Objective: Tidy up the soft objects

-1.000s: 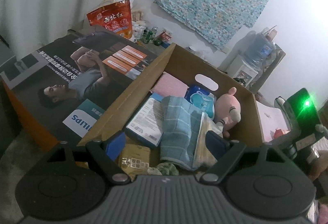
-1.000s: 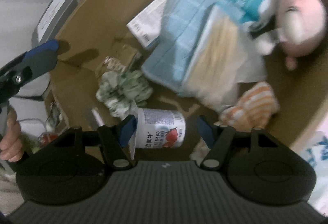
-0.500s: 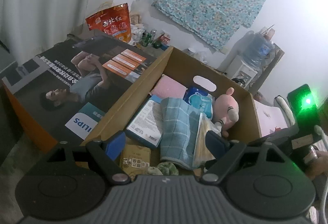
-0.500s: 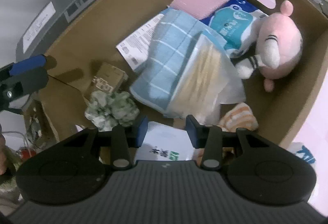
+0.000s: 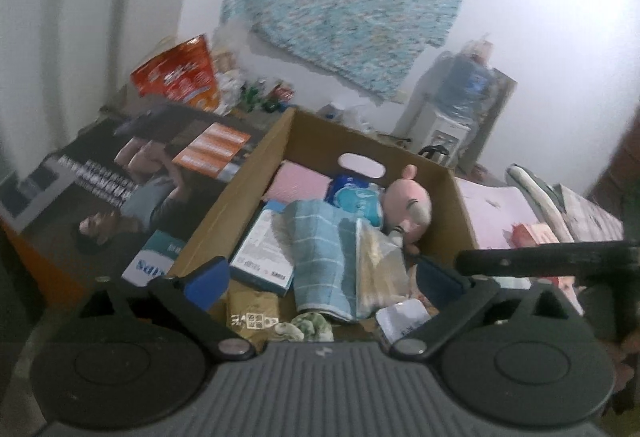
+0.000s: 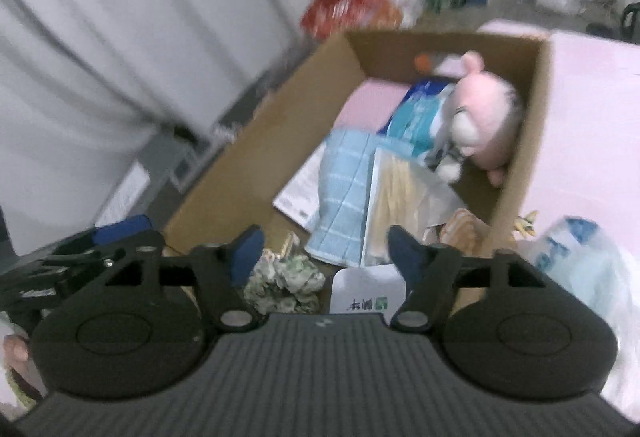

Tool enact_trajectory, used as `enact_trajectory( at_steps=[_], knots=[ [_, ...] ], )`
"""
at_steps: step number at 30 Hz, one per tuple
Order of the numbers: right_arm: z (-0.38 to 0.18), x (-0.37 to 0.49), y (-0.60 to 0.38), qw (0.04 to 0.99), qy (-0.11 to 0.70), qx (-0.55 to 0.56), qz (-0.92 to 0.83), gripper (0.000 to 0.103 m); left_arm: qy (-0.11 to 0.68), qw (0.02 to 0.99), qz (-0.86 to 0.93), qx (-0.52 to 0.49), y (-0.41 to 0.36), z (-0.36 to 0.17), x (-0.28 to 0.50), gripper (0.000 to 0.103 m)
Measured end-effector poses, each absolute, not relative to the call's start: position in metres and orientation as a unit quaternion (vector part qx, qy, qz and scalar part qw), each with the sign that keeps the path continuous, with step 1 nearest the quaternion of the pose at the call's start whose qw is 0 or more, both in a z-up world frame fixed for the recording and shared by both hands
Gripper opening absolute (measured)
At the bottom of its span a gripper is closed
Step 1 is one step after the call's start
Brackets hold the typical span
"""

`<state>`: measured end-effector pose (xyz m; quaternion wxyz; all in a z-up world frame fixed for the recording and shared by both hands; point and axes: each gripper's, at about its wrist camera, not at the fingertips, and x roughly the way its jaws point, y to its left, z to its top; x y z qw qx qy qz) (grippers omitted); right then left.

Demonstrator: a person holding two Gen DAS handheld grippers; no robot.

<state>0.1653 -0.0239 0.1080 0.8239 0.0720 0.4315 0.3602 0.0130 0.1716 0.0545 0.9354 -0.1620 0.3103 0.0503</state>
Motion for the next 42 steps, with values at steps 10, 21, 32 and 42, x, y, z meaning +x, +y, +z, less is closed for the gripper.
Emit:
enact_trajectory(
  at_steps=[10,21,32,42],
  knots=[
    [0.100,0.088,-0.063,0.907,0.348,0.059,0.229,0.089,0.327,0.938,0.081,-0.078,0.145,0.067,0.009,0.103],
    [0.099,0.044,-0.068,0.954,0.282,-0.030,0.095,0.102,0.340,0.938,0.065,0.011,0.090,0.068,0.010,0.103],
    [0.084,0.006,-0.075,0.958,0.280,-0.051,0.020,0.102,0.333,0.942,0.007,0.034,0.071,0.057,0.003,0.103],
    [0.069,0.002,-0.068,0.937,0.343,0.002,0.059,0.102,0.373,0.926,0.035,0.041,0.083,0.042,-0.012,0.103]
  ],
)
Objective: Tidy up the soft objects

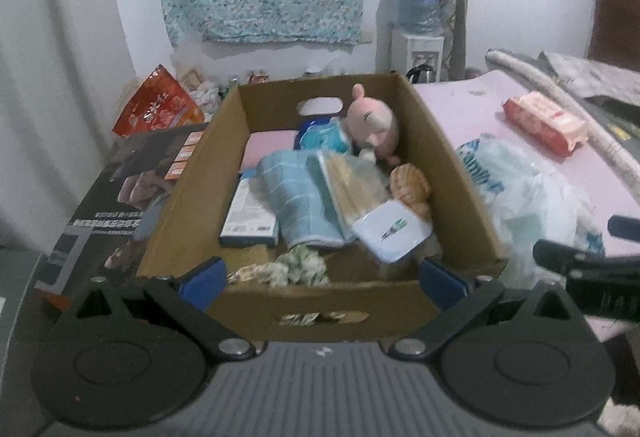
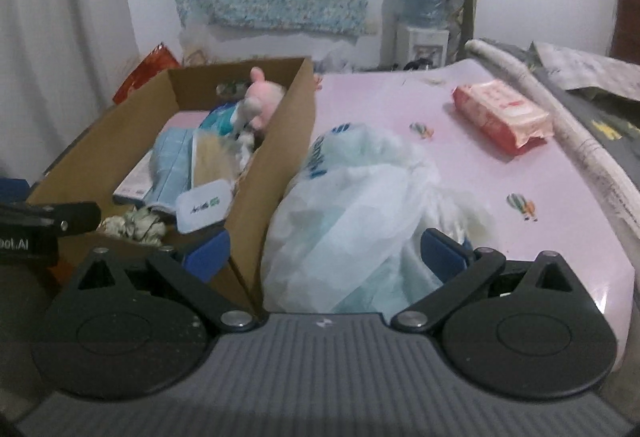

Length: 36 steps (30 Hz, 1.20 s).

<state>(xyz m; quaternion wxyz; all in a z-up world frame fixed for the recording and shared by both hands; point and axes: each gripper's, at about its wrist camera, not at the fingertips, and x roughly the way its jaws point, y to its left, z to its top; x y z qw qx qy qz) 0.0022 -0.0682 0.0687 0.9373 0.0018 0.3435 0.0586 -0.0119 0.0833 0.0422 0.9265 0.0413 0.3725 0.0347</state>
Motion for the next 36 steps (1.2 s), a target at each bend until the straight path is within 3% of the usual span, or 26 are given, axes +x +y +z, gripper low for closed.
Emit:
enact_trajectory(
  at_steps=[14,36],
  knots=[
    [0.065,0.005,-0.055,0.919,0.385,0.024,0.084,0.102,0.403,0.912,0.071,0.034,0.101,0.031,-0.021,0.103],
    [0.069,0.004,-0.047,0.920,0.384,0.005,0.074,0.102,0.424,0.902,0.081,0.006,0.106,0.031,-0.014,0.103]
  ],
)
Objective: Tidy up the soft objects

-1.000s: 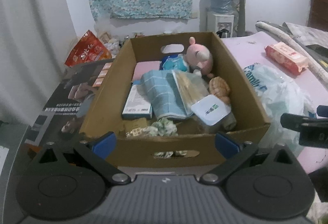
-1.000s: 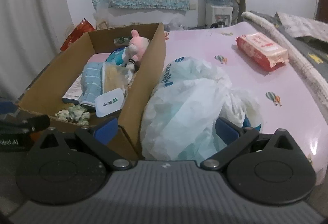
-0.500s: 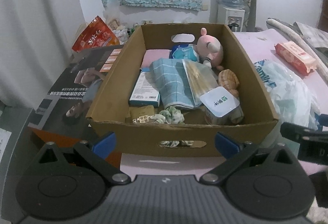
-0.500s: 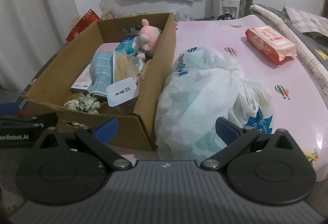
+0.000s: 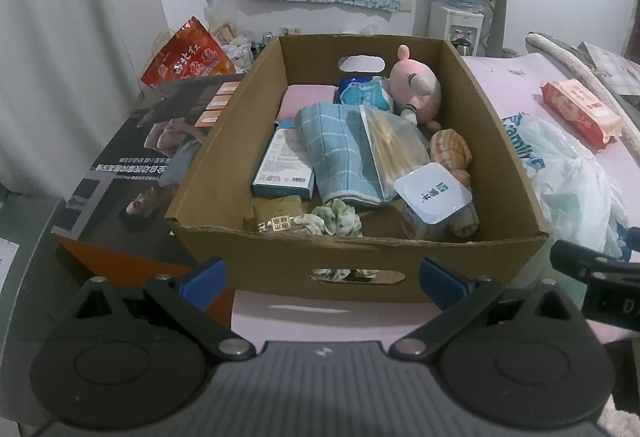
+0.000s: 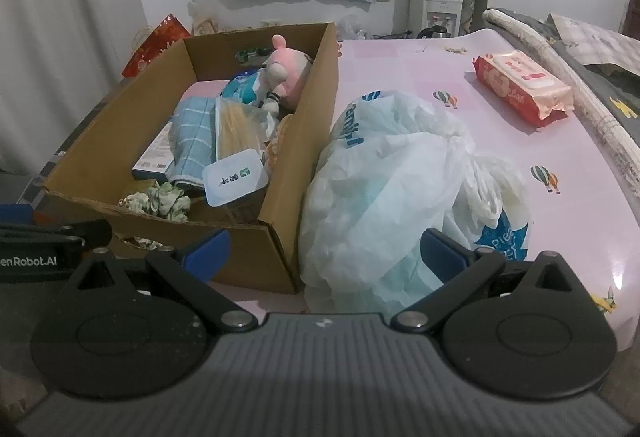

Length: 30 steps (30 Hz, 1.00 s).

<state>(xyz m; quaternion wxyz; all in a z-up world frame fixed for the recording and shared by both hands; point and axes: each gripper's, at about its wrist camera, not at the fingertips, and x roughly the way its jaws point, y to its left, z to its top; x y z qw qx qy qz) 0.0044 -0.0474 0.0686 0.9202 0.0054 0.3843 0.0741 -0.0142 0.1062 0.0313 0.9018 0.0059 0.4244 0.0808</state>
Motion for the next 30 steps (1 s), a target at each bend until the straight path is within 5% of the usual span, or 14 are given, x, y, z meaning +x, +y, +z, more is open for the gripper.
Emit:
enact_trajectory(
  at_steps=[30],
  knots=[
    [0.0681,0.0068,-0.0480,0.919,0.387,0.002,0.071,0.102,0.440,0.895,0.071,0.007,0.1026,0.0260,-0.0083,0.103]
  ],
)
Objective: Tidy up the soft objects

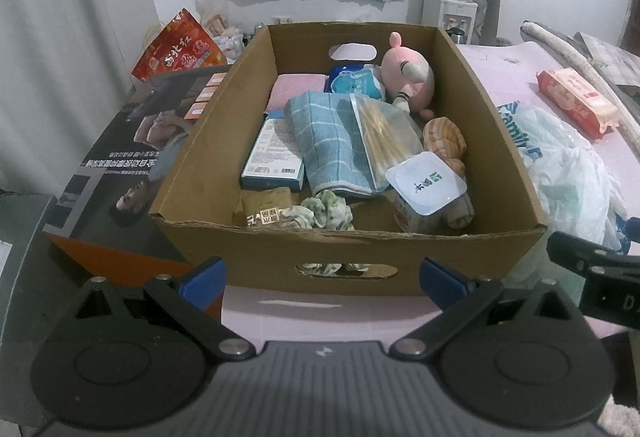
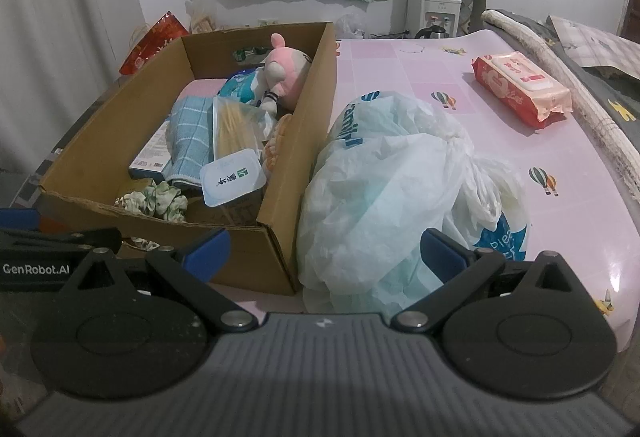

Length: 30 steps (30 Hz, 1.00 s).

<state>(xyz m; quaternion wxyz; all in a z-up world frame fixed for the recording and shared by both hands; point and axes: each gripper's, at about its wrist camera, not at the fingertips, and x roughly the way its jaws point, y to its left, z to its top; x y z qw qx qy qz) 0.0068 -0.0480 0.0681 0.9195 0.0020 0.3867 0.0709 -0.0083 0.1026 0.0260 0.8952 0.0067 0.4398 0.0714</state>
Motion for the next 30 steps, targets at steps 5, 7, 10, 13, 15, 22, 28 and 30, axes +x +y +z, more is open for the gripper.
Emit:
enact_trajectory(
  at_steps=[5,7,10,13,15,22,28,30],
  knots=[
    [0.068,0.007,-0.048,0.919,0.387,0.002,0.071,0.102,0.443,0.894,0.071,0.007,0.103,0.025,-0.007,0.103],
    [0.068,0.007,-0.049,0.919,0.387,0.003,0.070,0.102,0.444,0.893,0.071,0.007,0.103,0.025,-0.006,0.103],
    [0.068,0.008,-0.049,0.919,0.388,0.003,0.069,0.102,0.446,0.892,0.070,0.007,0.102,0.024,-0.006,0.103],
    [0.067,0.009,-0.050,0.918,0.390,0.003,0.069,0.102,0.449,0.891,0.070,0.008,0.101,0.023,-0.006,0.103],
    [0.066,0.010,-0.050,0.917,0.393,0.004,0.070,0.102,0.452,0.889,0.070,0.008,0.101,0.021,-0.005,0.103],
    [0.062,0.011,-0.048,0.913,0.402,0.003,0.073,0.102,0.465,0.883,0.070,0.004,0.103,0.015,-0.005,0.103],
    [0.059,0.013,-0.045,0.910,0.408,0.000,0.074,0.102,0.468,0.881,0.072,0.001,0.106,0.013,-0.004,0.103],
    [0.059,0.013,-0.044,0.910,0.408,0.000,0.073,0.102,0.468,0.881,0.072,0.001,0.106,0.012,-0.004,0.103]
  ],
)
